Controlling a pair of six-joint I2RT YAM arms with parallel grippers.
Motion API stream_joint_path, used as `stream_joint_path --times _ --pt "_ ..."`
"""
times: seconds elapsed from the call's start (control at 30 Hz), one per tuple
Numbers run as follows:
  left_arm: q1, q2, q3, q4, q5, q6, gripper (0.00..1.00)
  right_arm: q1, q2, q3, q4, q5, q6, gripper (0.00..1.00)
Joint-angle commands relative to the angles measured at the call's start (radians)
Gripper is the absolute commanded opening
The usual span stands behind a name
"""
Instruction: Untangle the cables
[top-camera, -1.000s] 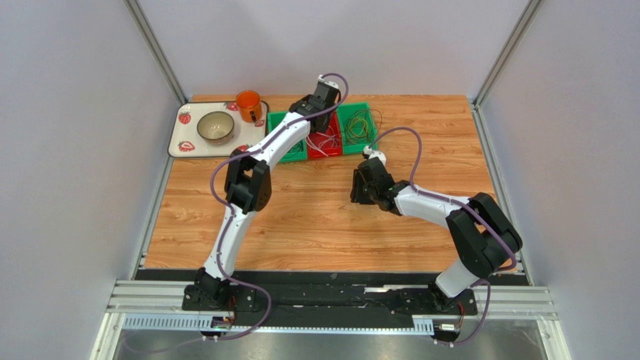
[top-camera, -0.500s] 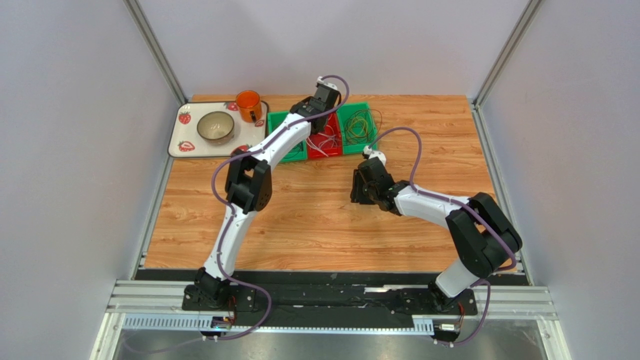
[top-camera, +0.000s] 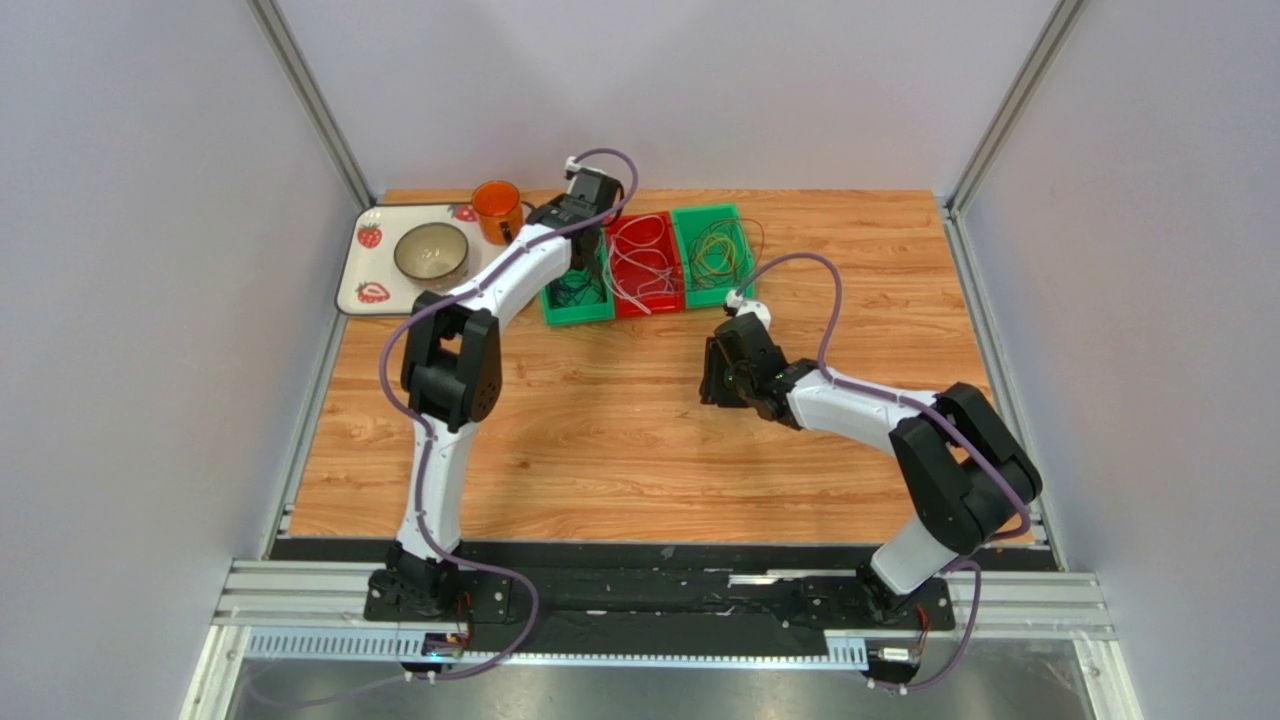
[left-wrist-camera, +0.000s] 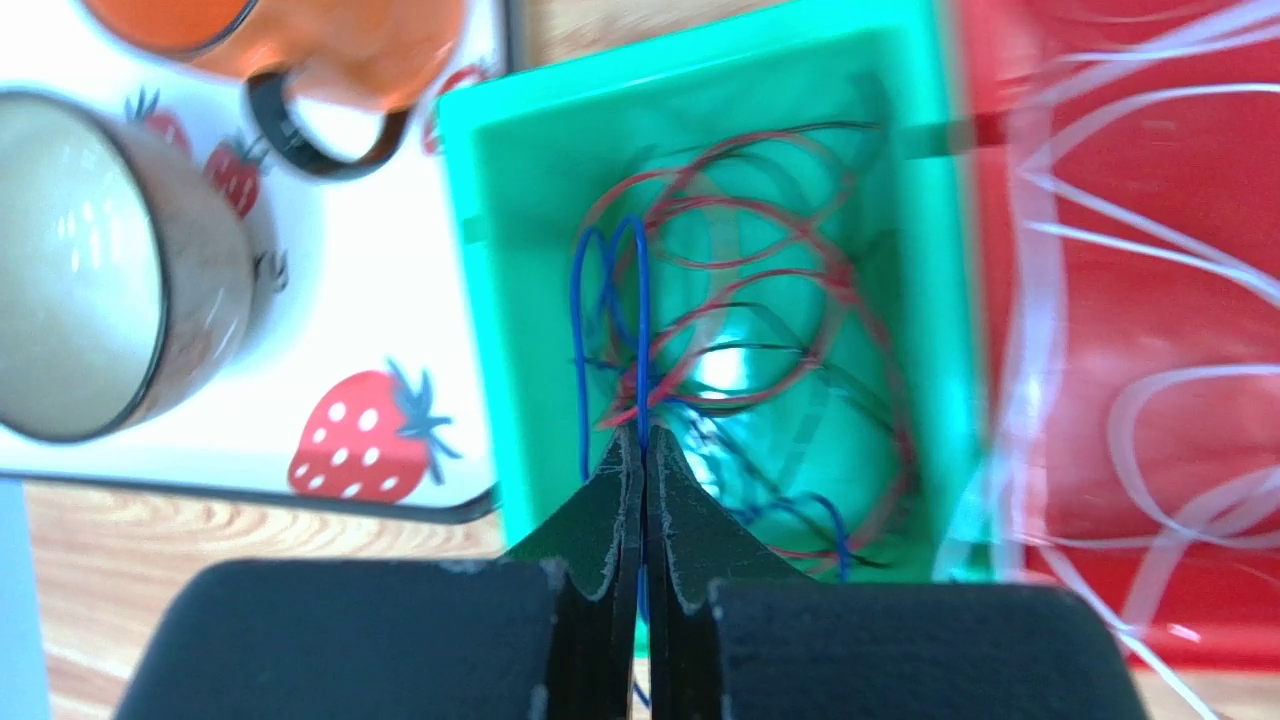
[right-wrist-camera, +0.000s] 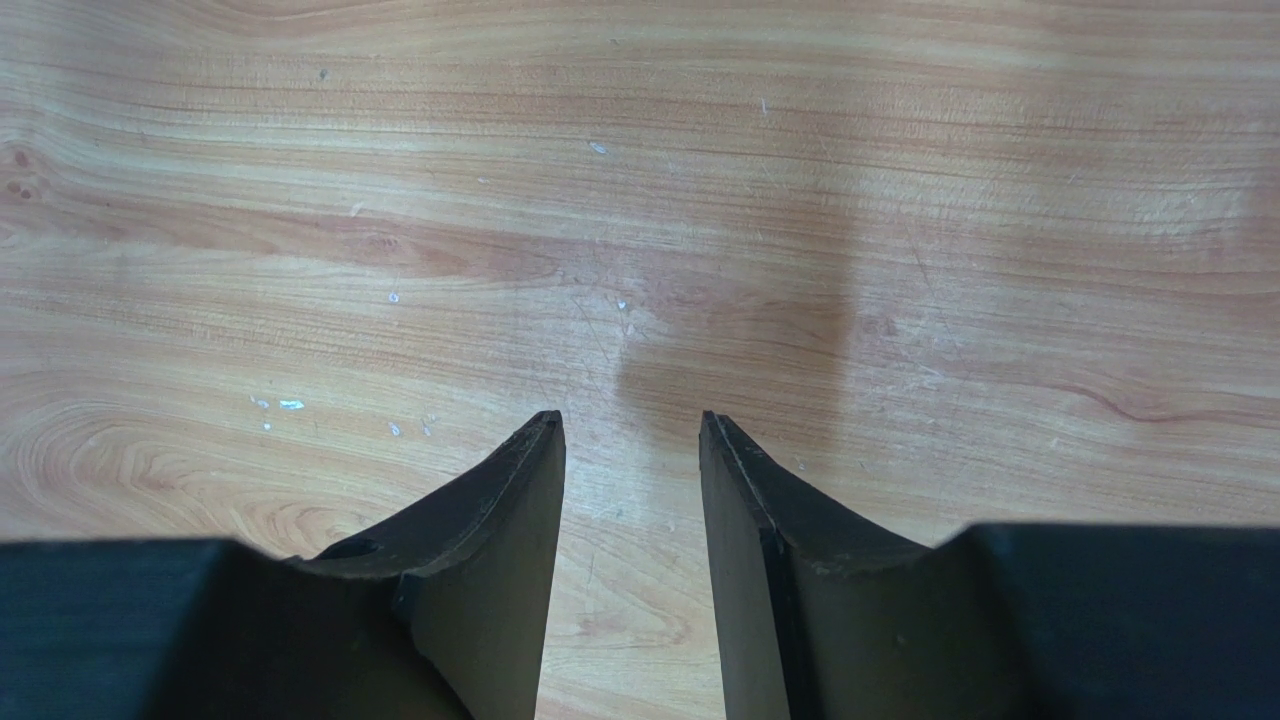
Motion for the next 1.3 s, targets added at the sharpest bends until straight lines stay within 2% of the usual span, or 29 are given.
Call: stream_joint_path --times 0.0,0.3,0.57,0.63,0.77,0.87,1.27 --pt "0.023 -0.092 -0.074 0.061 0.045 -0.077 0.00 0.007 0.009 0.035 0.015 0.012 0.005 0.42" --pt "0.035 -0.008 -0.071 0.072 0.163 -0.111 0.00 0.010 0.014 0.036 0.010 0.016 0.005 0.42" --pt "0.035 0.058 0.051 -0.006 0.166 -0.134 0.01 0.010 0.012 0.039 0.010 0.017 0.002 0.42" --pt "0.035 0.029 0.037 -0.002 0.159 -0.134 0.05 0.011 0.014 0.039 0.010 0.017 0.002 0.42" --pt "0.035 -0.006 0.026 0.000 0.139 -0.127 0.27 0.013 0.014 0.039 0.007 0.017 0.004 0.42" --pt "0.035 -0.020 0.032 -0.009 0.146 -0.116 0.37 0.013 0.014 0.041 0.007 0.017 0.004 0.42" --pt "0.035 -0.081 0.084 -0.067 0.159 -0.107 0.47 0.017 0.014 0.041 0.007 0.023 0.001 0.42"
